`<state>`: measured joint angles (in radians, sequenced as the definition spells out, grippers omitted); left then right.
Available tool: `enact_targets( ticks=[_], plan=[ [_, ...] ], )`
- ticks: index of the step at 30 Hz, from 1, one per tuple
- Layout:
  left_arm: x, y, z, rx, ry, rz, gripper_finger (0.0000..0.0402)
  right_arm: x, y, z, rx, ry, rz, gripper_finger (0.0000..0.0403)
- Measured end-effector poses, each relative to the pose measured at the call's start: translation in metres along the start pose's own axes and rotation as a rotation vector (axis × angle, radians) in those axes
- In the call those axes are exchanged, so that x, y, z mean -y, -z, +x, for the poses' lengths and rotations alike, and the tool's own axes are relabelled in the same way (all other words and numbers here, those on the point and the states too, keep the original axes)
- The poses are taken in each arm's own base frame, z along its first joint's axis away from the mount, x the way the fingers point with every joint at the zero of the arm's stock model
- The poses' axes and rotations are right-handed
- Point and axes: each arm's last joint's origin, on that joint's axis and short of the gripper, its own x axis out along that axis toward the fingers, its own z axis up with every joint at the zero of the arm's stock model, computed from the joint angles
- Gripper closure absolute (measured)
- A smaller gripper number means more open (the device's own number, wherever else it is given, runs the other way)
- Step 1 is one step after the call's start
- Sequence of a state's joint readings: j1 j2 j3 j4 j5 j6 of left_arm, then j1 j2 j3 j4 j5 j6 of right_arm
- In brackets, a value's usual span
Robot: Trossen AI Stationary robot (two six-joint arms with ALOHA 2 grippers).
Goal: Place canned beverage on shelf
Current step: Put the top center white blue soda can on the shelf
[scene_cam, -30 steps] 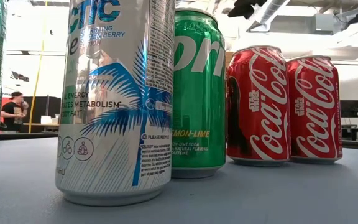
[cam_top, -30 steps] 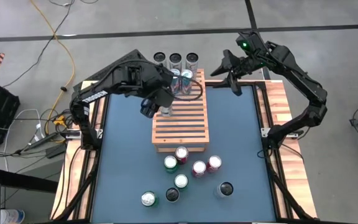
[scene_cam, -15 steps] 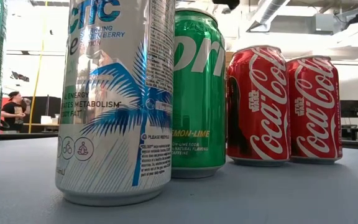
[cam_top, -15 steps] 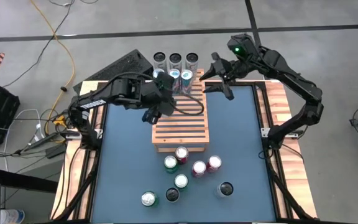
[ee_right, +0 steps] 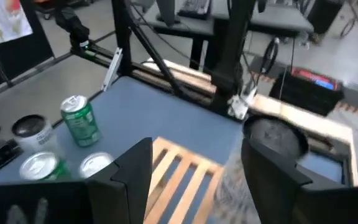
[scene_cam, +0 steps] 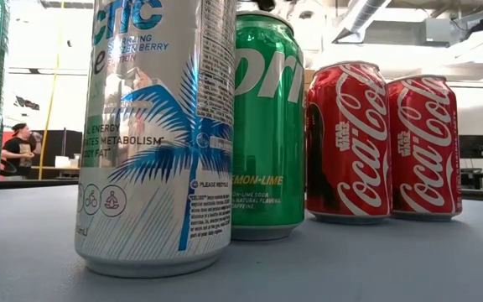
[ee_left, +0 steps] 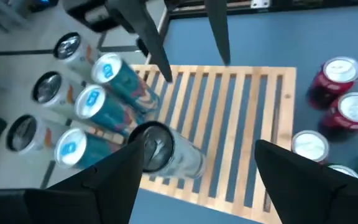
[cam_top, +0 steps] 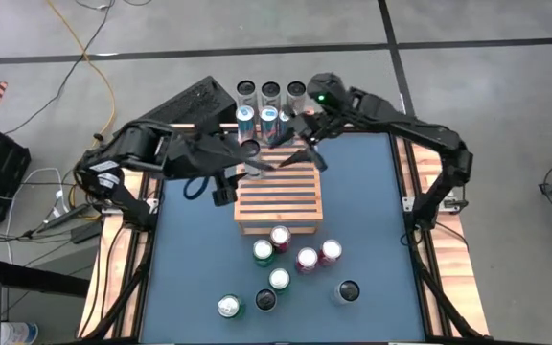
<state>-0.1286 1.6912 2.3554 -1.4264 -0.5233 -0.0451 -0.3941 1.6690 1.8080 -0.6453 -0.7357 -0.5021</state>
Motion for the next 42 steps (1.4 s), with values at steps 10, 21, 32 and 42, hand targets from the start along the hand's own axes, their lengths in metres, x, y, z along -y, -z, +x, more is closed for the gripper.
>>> enact_targets(
  ticks=[10,21,32,42],
  plan=[
    [0.012,0.015,0.002,-0.088,-0.163,-0.086,0.0110,0.028,0.012,0.025,0.054,0.081,-0.007,0.0170],
    [0.051,0.041,0.049,-0.108,-0.421,-0.122,0.0110,0.028,0.012,0.023,0.045,0.091,-0.002,0.0170],
    [0.049,0.058,-0.006,0.200,-0.273,-0.411,0.0111,0.030,0.016,0.020,0.019,0.092,0.015,0.0170],
    [0.065,0.105,0.012,0.546,-0.092,-0.616,0.0111,0.031,0.017,0.018,0.018,0.102,0.017,0.0171]
  ],
)
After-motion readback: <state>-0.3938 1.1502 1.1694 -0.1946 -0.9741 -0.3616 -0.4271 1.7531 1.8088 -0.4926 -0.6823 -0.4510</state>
